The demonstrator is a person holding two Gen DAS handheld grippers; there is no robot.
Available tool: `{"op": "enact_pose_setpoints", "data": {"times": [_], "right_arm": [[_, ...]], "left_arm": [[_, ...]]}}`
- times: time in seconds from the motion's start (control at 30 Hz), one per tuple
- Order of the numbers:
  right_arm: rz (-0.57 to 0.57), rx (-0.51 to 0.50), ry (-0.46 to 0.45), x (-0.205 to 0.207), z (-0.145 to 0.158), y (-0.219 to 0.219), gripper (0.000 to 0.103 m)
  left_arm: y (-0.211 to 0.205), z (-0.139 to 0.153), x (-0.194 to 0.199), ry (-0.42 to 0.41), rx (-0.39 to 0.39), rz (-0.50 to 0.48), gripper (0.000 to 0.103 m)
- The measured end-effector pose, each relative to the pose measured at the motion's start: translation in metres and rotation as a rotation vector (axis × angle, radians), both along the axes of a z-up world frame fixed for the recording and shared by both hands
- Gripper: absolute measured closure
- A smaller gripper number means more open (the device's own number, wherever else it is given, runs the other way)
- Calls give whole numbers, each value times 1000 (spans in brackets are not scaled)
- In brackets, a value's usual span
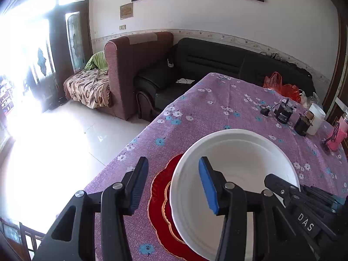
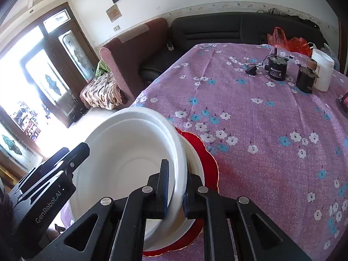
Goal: Organize plates and bowls
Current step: 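Carry the white bowl with the right gripper over the stack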
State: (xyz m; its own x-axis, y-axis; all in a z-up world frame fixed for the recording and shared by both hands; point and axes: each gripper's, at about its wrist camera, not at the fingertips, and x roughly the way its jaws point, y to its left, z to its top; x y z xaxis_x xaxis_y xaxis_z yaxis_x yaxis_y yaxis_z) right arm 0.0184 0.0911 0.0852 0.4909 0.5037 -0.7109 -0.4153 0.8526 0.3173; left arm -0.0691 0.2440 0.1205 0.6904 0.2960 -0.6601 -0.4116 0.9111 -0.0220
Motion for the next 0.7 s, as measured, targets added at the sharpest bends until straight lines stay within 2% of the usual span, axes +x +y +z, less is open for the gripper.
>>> {"op": "enact_pose_setpoints", "data": {"times": [0.2,0.3,0.33,0.43,0.47,0.7], "right_arm": [[-6,-19,-28,-3,2,2,91],[-6,-35,-59,-7,4,5,90],[-8,-45,-78,-9,5,6,84],[-4,-30,-107,-11,8,6,58],[-7,-19,-110,-12,9,6,55],[-18,-5,-130,-13,13,4,55]], "left_arm": [[8,2,-8,-22,-14,26,53],[10,4,-13,-39,-19,31,46],[10,5,-14,-42,-14,35,45],[10,8,-17,-56,1,43,44],[9,9,-19,-62,3,45,42],[5,14,-26,-82,29,42,41]]}}
